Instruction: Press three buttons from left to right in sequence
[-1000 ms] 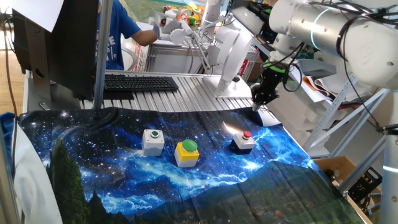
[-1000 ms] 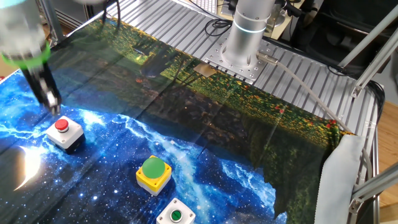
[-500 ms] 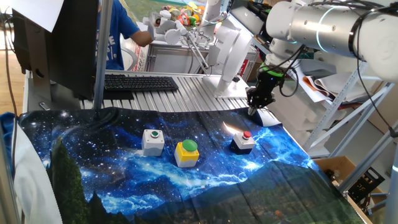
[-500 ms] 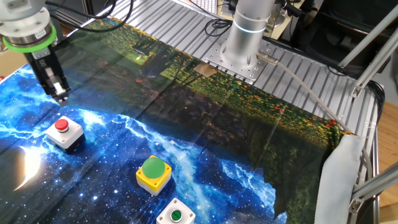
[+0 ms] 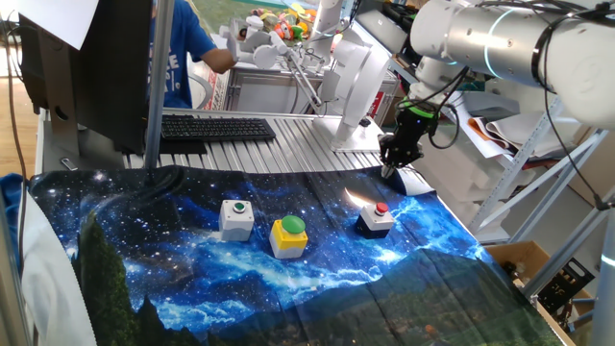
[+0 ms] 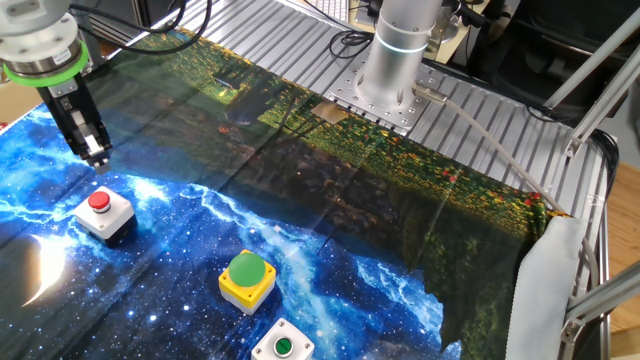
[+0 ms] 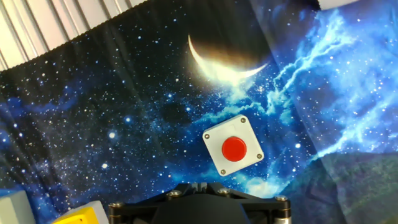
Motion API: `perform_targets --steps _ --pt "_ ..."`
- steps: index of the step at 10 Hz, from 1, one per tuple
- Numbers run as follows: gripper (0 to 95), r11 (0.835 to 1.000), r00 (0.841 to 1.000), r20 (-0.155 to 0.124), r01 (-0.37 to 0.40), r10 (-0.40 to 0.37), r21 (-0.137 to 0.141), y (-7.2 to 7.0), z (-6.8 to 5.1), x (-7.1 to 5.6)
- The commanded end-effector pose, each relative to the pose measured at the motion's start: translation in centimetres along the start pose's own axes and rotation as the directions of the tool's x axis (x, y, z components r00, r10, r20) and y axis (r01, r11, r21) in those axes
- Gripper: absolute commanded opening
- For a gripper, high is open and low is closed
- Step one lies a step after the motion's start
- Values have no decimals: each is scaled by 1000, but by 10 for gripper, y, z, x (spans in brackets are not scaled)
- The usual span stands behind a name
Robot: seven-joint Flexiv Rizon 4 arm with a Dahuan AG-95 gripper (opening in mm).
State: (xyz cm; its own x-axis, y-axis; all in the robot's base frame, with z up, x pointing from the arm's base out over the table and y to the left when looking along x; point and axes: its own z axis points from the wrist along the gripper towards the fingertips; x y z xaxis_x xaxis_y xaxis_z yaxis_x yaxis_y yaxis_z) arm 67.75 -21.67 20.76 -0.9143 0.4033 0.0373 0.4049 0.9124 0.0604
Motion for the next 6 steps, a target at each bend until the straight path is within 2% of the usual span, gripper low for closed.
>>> perform_targets --steps 1,2,3,6 --pt "0 1000 1000 -13 0 0 -8 0 -1 0" --pt "0 1000 999 -32 -2 2 -26 0 -1 0" --pt "0 1000 999 -33 -5 4 -31 0 -1 0" --pt "0 999 999 -37 -10 9 -30 3 0 3"
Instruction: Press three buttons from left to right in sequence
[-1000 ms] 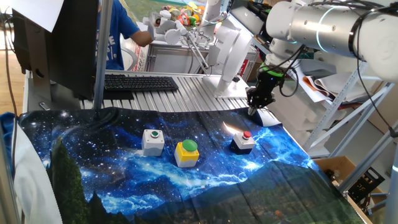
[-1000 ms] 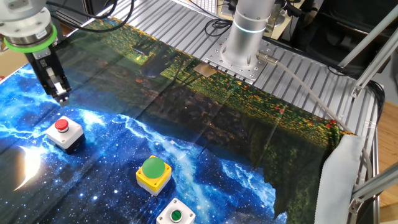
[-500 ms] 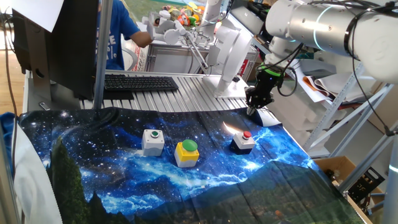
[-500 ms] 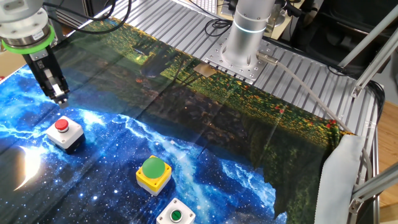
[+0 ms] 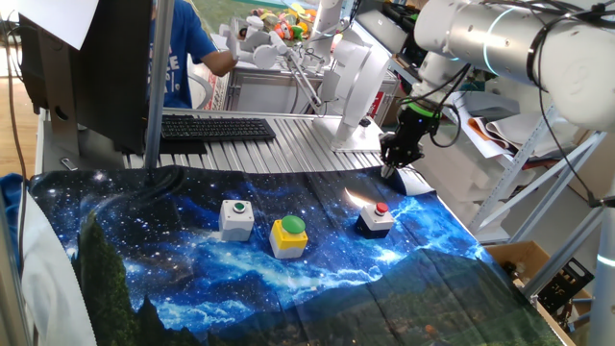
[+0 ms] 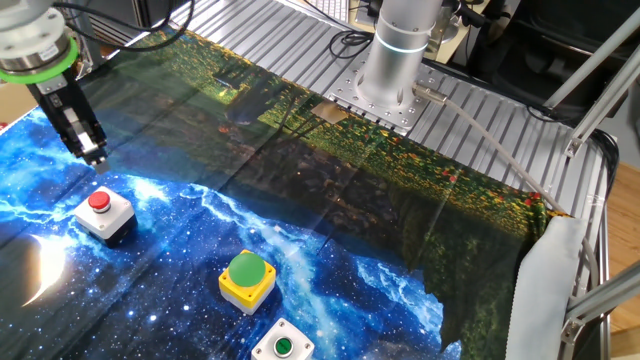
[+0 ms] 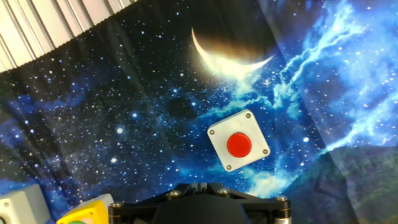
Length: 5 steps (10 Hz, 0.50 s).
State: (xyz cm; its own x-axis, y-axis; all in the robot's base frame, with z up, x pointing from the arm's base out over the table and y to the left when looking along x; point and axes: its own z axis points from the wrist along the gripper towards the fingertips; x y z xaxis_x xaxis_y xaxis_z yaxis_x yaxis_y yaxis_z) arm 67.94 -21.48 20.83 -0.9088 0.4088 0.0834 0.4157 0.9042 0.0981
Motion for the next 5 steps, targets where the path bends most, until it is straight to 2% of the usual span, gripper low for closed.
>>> perform_targets --steps 1,2,4,5 --pt "0 1000 1000 7 5 -5 8 2 1 11" --pt "0 1000 1000 0 22 -22 6 1 2 26" --pt "0 1000 1000 4 21 -21 0 -15 15 39" --pt "0 1000 1000 6 17 -17 5 -14 23 40"
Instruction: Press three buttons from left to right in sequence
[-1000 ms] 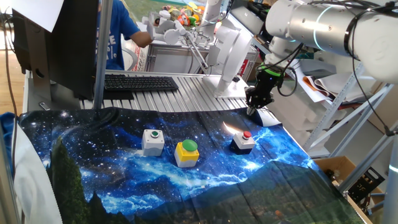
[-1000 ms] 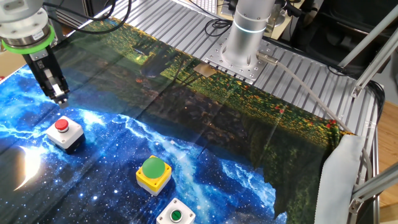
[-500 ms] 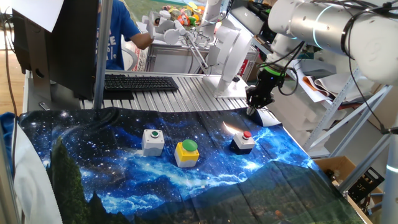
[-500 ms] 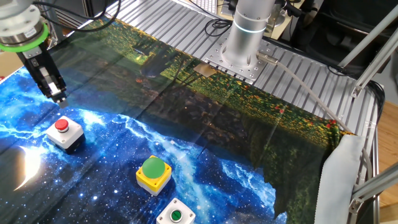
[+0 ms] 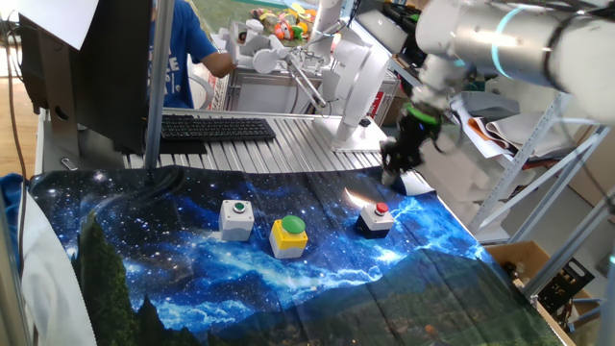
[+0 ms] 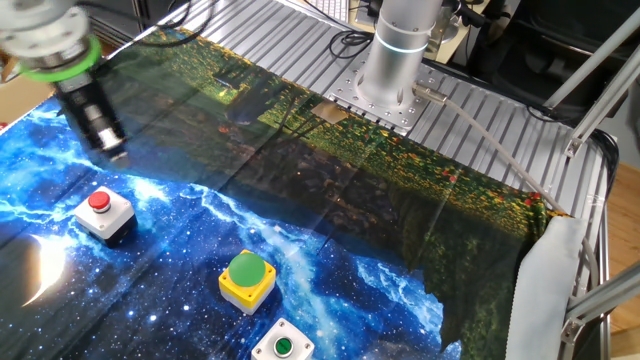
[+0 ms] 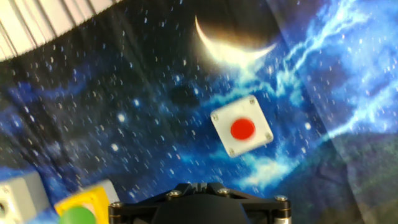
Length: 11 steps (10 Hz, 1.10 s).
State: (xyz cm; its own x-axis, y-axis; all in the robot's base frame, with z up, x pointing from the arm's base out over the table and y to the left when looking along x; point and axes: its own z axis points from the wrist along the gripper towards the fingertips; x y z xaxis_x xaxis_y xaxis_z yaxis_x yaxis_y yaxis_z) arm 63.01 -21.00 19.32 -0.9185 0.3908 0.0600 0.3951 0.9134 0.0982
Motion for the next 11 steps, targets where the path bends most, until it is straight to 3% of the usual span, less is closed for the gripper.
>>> perform_targets --steps 1,2,3,5,7,11 --pt "0 1000 1000 -6 -3 3 26 8 16 -7" --pt "0 999 1000 1 -6 6 39 15 32 -9" --pt "0 999 1000 0 -15 15 40 19 36 -12" --pt "0 998 999 -8 -52 52 41 30 28 -22" --pt "0 998 999 6 -45 44 49 39 20 -31" --pt "0 998 999 7 -45 45 36 43 16 -38"
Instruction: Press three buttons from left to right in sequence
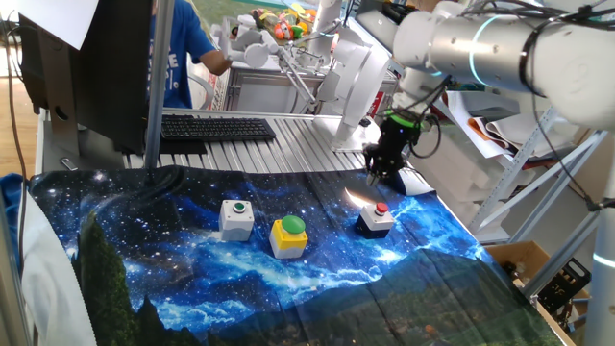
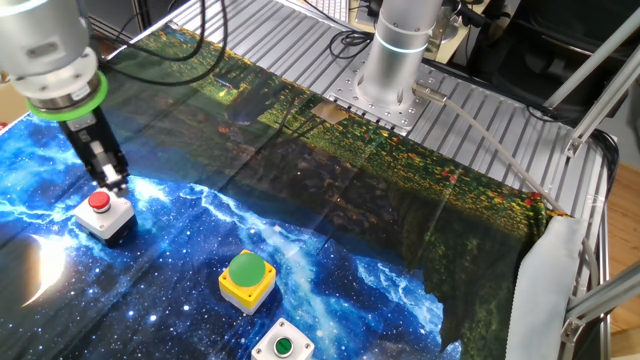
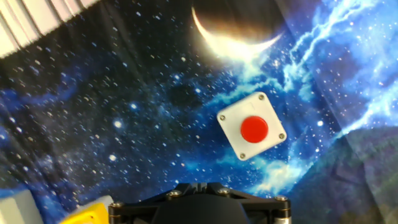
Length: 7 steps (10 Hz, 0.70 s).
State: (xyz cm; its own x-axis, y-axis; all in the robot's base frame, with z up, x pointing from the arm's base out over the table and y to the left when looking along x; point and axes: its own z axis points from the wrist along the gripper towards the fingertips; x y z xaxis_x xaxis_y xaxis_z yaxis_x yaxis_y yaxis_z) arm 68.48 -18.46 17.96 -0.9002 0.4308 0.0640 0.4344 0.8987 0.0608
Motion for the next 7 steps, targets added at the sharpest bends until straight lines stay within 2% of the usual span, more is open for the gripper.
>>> perform_targets --steps 1,2,4,5,6,7 --pt "0 1000 1000 4 11 -11 4 0 4 -3" --pt "0 999 999 2 33 -33 11 -1 6 -10" --pt "0 996 996 -11 89 -89 10 -1 6 -10" --pt "0 989 989 -5 147 -147 9 -1 6 -10" --pt "0 977 977 -9 215 -215 0 -1 6 -10" --pt "0 963 963 -15 267 -268 -36 -1 6 -10"
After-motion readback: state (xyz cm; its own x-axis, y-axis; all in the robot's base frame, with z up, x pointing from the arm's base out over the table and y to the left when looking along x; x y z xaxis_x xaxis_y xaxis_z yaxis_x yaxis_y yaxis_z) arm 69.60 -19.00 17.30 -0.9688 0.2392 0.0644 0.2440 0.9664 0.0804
